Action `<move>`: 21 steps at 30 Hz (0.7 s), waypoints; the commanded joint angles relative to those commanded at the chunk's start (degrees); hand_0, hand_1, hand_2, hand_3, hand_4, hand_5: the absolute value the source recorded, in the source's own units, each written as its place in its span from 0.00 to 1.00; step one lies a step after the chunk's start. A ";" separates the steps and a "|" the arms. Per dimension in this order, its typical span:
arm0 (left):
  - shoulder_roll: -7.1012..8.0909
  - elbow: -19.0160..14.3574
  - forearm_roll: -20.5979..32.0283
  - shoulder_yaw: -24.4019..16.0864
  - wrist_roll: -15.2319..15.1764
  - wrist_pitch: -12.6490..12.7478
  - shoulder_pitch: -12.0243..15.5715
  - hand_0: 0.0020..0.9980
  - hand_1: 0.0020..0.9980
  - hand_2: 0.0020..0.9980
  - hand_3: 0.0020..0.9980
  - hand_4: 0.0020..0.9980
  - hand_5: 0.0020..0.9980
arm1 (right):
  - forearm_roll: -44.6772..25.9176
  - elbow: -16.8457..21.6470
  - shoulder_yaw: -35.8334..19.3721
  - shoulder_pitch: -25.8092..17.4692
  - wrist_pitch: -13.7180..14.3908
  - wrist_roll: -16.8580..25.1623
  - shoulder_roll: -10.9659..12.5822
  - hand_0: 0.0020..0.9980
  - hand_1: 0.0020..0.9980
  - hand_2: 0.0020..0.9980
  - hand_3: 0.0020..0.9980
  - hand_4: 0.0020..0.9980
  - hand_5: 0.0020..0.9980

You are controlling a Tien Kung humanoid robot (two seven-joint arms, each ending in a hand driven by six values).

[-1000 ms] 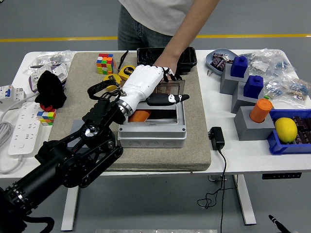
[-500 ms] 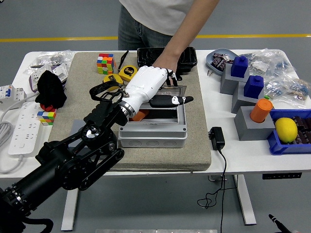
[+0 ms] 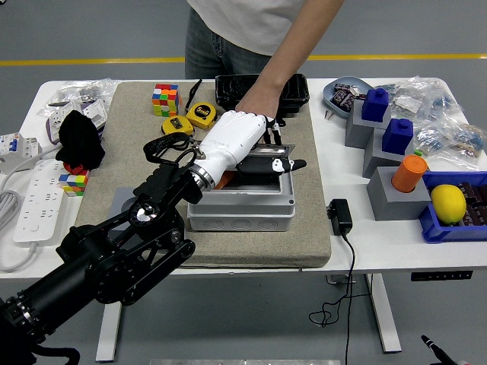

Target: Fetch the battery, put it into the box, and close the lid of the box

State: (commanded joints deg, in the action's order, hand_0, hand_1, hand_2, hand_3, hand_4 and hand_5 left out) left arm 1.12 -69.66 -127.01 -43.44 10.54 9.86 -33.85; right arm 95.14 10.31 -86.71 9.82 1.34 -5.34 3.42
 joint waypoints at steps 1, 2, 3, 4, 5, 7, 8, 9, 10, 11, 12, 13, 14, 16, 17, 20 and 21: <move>0.06 0.02 0.12 0.28 0.16 -0.36 0.17 0.34 0.38 0.45 0.52 1.00 0.98 | -0.05 0.00 0.04 0.00 0.00 0.02 -0.01 0.79 0.71 0.71 0.76 1.00 1.00; 0.09 0.03 0.19 0.42 0.23 -0.53 0.25 0.34 0.38 0.45 0.52 1.00 0.98 | -0.07 0.00 0.06 0.00 0.00 0.03 -0.02 0.79 0.71 0.71 0.76 1.00 1.00; 0.13 0.03 0.27 0.54 0.28 -0.66 0.32 0.34 0.38 0.45 0.52 1.00 0.98 | -0.09 0.00 0.08 0.00 -0.01 0.03 -0.02 0.79 0.71 0.71 0.76 1.00 1.00; 0.21 0.04 0.38 0.78 0.32 -0.79 0.40 0.33 0.38 0.45 0.52 1.00 0.98 | -0.11 0.00 0.10 0.01 -0.01 0.04 -0.01 0.79 0.71 0.71 0.76 1.00 1.00; 0.27 0.05 0.48 0.98 0.34 -0.87 0.46 0.33 0.38 0.45 0.52 1.00 0.98 | -0.13 0.00 0.13 0.02 -0.01 0.04 -0.01 0.79 0.71 0.71 0.76 1.00 1.00; 0.37 0.10 0.71 1.28 0.35 -1.02 0.57 0.33 0.38 0.45 0.52 1.00 0.98 | -0.12 0.00 0.14 0.01 -0.01 0.04 0.00 0.79 0.71 0.71 0.76 1.00 1.00; 0.41 0.17 0.85 1.41 0.32 -1.03 0.69 0.33 0.38 0.45 0.52 1.00 0.98 | -0.07 0.00 0.12 -0.03 -0.01 0.04 0.00 0.79 0.71 0.71 0.76 1.00 1.00; 0.42 0.20 0.90 1.45 0.30 -1.03 0.74 0.33 0.38 0.45 0.52 1.00 0.98 | -0.04 0.00 0.11 -0.05 -0.01 0.04 0.01 0.79 0.71 0.71 0.76 1.00 1.00; 0.40 0.30 1.01 1.44 0.25 -0.99 0.84 0.33 0.38 0.45 0.52 1.00 0.98 | 0.03 0.00 0.08 -0.09 -0.01 0.02 0.02 0.79 0.71 0.71 0.76 1.00 1.00; 0.41 0.42 1.09 1.43 0.23 -0.99 0.92 0.33 0.38 0.45 0.52 1.00 0.98 | 0.10 0.00 0.07 -0.13 -0.02 0.01 0.04 0.79 0.71 0.71 0.76 1.00 1.00; 0.43 0.49 1.12 1.41 0.23 -1.00 0.97 0.33 0.38 0.45 0.52 1.00 0.98 | 0.13 0.00 0.07 -0.15 -0.02 0.01 0.05 0.79 0.71 0.71 0.76 1.00 1.00; 0.45 0.58 1.23 1.43 0.23 -1.04 1.04 0.33 0.38 0.45 0.52 1.00 0.98 | 0.13 0.00 0.10 -0.16 -0.03 0.02 0.07 0.79 0.71 0.71 0.76 1.00 1.00; 0.49 0.62 1.32 1.48 0.21 -1.06 1.10 0.33 0.38 0.45 0.52 1.00 0.98 | 0.14 0.00 0.09 -0.17 -0.03 0.01 0.07 0.79 0.71 0.71 0.76 1.00 1.00; 0.66 0.78 1.62 1.79 0.15 -1.11 1.36 0.33 0.38 0.45 0.52 1.00 0.98 | 0.16 0.00 0.09 -0.21 -0.03 0.01 0.05 0.79 0.71 0.71 0.76 1.00 1.00; 0.70 0.83 1.67 1.87 0.14 -1.12 1.44 0.33 0.38 0.45 0.52 1.00 0.98 | 0.17 0.00 0.09 -0.22 -0.03 0.01 0.05 0.79 0.71 0.71 0.76 1.00 1.00; 0.78 1.03 1.77 2.03 0.12 -1.15 1.81 0.33 0.38 0.45 0.52 1.00 0.98 | 0.17 0.00 0.09 -0.28 -0.04 0.03 0.02 0.79 0.71 0.71 0.76 1.00 1.00; 0.79 1.09 1.83 2.07 0.12 -1.17 1.97 0.33 0.38 0.45 0.52 1.00 0.98 | 0.20 0.00 0.05 -0.30 -0.05 0.02 0.01 0.79 0.71 0.71 0.76 1.00 1.00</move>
State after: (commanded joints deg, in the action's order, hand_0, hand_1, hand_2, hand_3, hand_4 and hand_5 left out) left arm 1.91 -68.57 -125.18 -41.38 10.66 8.70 -31.88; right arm 95.34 10.31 -86.65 9.52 1.30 -5.31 3.43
